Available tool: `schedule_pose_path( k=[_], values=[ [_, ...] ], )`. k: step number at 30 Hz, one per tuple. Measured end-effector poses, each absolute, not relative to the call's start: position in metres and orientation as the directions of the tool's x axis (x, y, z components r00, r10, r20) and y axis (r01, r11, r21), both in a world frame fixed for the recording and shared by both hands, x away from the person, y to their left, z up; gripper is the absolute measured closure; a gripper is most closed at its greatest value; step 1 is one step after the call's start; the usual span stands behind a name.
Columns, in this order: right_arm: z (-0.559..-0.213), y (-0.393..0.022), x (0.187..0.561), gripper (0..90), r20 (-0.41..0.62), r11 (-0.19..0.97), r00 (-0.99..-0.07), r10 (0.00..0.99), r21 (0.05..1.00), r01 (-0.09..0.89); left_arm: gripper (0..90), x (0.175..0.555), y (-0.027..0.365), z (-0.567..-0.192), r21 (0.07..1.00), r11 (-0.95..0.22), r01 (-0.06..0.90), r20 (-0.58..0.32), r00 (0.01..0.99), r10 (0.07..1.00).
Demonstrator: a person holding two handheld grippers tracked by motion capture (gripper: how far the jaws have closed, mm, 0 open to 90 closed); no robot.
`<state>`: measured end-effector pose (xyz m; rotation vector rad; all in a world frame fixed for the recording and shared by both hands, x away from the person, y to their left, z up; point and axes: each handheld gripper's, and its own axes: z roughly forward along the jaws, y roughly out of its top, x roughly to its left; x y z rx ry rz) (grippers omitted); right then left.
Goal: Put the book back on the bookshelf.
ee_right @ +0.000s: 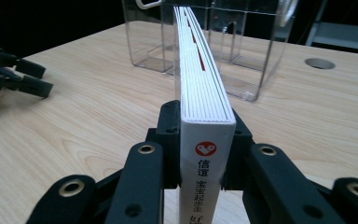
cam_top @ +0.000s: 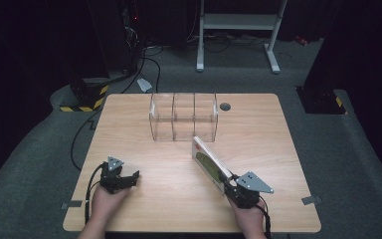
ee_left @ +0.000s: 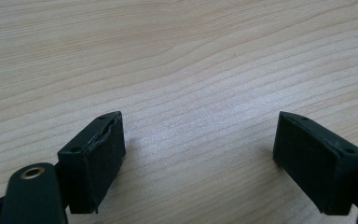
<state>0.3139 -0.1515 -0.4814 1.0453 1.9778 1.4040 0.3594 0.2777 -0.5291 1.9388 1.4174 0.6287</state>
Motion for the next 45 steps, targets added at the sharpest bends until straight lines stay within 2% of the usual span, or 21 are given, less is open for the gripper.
schedule_pose_path(
  k=[15,26,34,41,42,45],
  values=[
    [-0.481,-0.161,0.317,71.4,0.018,0.174,-0.539,0.842,0.937,0.303,17.5,0.359,0.277,-0.529,0.738,-0.204,0.643,0.003,0.298,0.954],
    [-0.476,-0.155,0.320,55.4,0.058,0.157,-0.549,0.834,0.928,0.337,18.1,0.359,0.277,-0.529,0.739,-0.205,0.642,0.003,0.300,0.954],
    [-0.473,-0.151,0.321,52.0,0.064,0.156,-0.530,0.846,0.920,0.360,18.9,0.359,0.277,-0.529,0.739,-0.206,0.641,0.004,0.302,0.953],
    [-0.475,-0.149,0.323,53.8,0.066,0.153,-0.539,0.840,0.924,0.350,19.9,0.359,0.277,-0.529,0.742,-0.207,0.638,0.006,0.303,0.953],
    [-0.475,-0.148,0.324,58.2,0.064,0.154,-0.532,0.844,0.923,0.354,19.9,0.359,0.277,-0.529,0.742,-0.208,0.637,0.006,0.303,0.953],
    [-0.474,-0.147,0.324,60.0,0.061,0.159,-0.523,0.850,0.918,0.364,20.0,0.359,0.277,-0.529,0.742,-0.208,0.637,0.006,0.304,0.953]
  ],
)
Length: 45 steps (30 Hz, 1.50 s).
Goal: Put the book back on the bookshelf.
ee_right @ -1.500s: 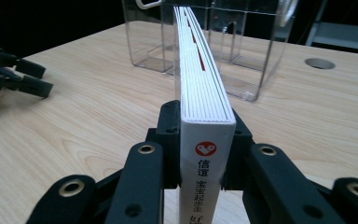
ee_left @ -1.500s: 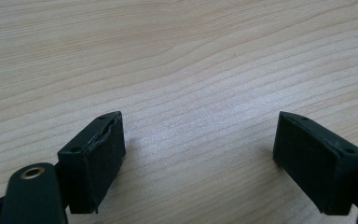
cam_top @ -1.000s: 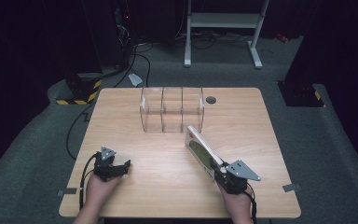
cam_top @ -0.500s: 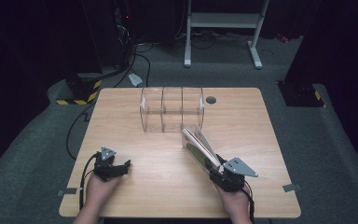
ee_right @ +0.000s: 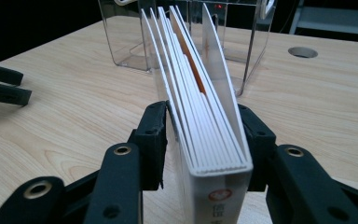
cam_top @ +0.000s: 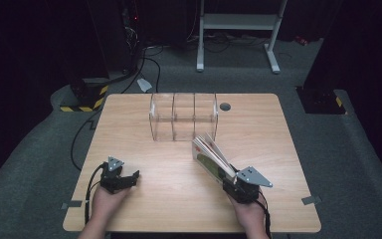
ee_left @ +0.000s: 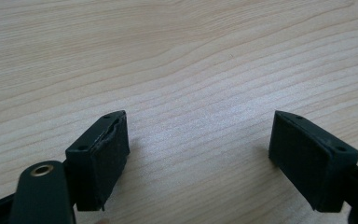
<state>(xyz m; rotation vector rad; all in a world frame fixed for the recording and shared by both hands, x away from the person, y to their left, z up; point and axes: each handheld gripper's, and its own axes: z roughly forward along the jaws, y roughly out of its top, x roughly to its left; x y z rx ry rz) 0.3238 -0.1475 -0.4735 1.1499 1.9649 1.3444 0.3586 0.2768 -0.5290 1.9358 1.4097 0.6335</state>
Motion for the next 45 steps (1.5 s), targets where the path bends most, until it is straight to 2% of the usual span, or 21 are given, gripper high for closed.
schedule_pose_path(
  k=[8,12,24,45],
  values=[
    [-0.471,-0.148,0.324,70.4,0.082,0.149,-0.517,0.852,0.909,0.390,20.2,0.358,0.277,-0.529,0.742,-0.209,0.637,0.007,0.305,0.952],
    [-0.471,-0.146,0.324,73.5,0.055,0.175,-0.529,0.847,0.910,0.375,20.3,0.358,0.277,-0.529,0.742,-0.209,0.637,0.007,0.305,0.952],
    [-0.471,-0.140,0.319,75.2,-0.015,0.226,-0.521,0.854,0.911,0.344,21.7,0.358,0.276,-0.529,0.743,-0.208,0.636,0.005,0.306,0.952],
    [-0.457,-0.136,0.325,75.7,0.044,0.164,-0.499,0.865,0.916,0.366,23.6,0.357,0.276,-0.529,0.744,-0.212,0.633,0.008,0.310,0.951]
  ],
)
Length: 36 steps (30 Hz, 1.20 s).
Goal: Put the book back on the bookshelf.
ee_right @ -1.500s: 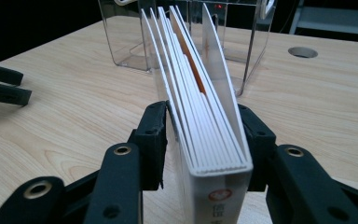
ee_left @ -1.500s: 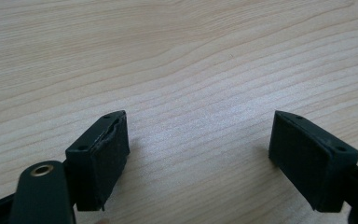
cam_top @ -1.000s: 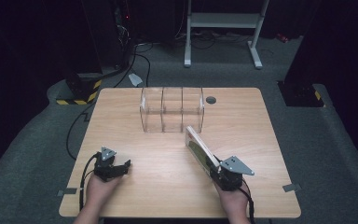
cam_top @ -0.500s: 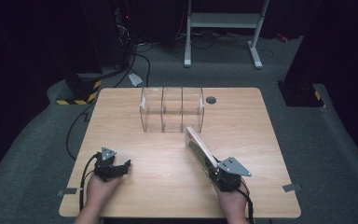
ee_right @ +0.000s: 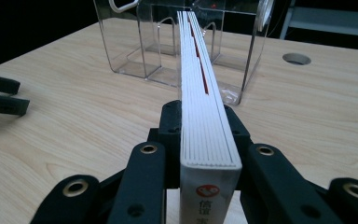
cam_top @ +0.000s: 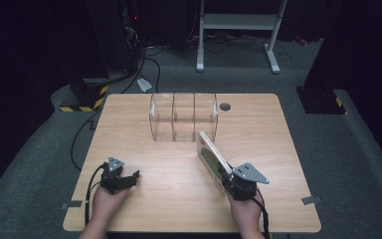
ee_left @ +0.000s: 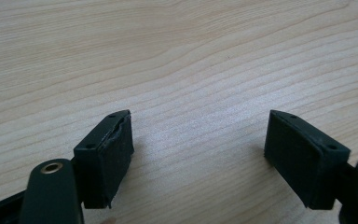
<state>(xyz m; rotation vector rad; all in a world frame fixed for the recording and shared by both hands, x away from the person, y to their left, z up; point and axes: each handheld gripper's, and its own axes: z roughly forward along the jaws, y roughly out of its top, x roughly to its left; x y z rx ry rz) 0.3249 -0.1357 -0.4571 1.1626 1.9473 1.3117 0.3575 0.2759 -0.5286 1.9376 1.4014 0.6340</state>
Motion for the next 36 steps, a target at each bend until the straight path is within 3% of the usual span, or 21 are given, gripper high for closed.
schedule_pose_path(
  k=[11,36],
  values=[
    [-0.439,-0.132,0.341,75.6,0.045,0.123,-0.465,0.884,0.937,0.326,23.6,0.357,0.276,-0.529,0.744,-0.212,0.633,0.007,0.310,0.951],
    [-0.433,-0.092,0.417,75.6,-0.034,0.172,-0.375,0.926,0.925,0.339,24.6,0.356,0.276,-0.529,0.746,-0.213,0.631,0.006,0.314,0.950]
  ],
)
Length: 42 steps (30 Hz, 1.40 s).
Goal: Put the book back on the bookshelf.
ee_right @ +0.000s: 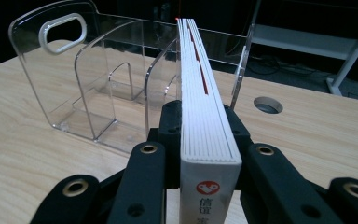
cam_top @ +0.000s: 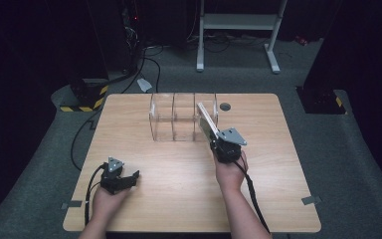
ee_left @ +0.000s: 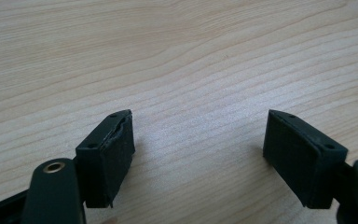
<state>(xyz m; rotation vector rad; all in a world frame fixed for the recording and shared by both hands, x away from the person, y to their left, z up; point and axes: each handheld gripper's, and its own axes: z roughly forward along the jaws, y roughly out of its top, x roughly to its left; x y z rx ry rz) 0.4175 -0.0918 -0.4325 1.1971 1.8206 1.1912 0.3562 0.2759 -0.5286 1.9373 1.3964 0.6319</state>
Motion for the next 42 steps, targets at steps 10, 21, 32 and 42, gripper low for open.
schedule_pose_path(
  k=[10,21,32,42],
  values=[
    [-0.432,-0.084,0.440,75.6,-0.025,0.158,-0.350,0.937,0.920,0.359,24.7,0.355,0.276,-0.529,0.747,-0.210,0.631,0.003,0.312,0.950],
    [-0.436,-0.080,0.457,75.5,-0.011,0.135,-0.314,0.949,0.916,0.378,24.7,0.355,0.276,-0.529,0.747,-0.212,0.630,0.005,0.314,0.949],
    [-0.439,-0.071,0.467,75.5,-0.036,0.152,-0.297,0.954,0.914,0.377,24.7,0.355,0.276,-0.529,0.747,-0.212,0.630,0.005,0.314,0.949],
    [-0.442,-0.069,0.474,75.5,-0.036,0.148,-0.287,0.957,0.913,0.380,24.8,0.355,0.276,-0.529,0.747,-0.212,0.630,0.005,0.313,0.950]
  ],
)
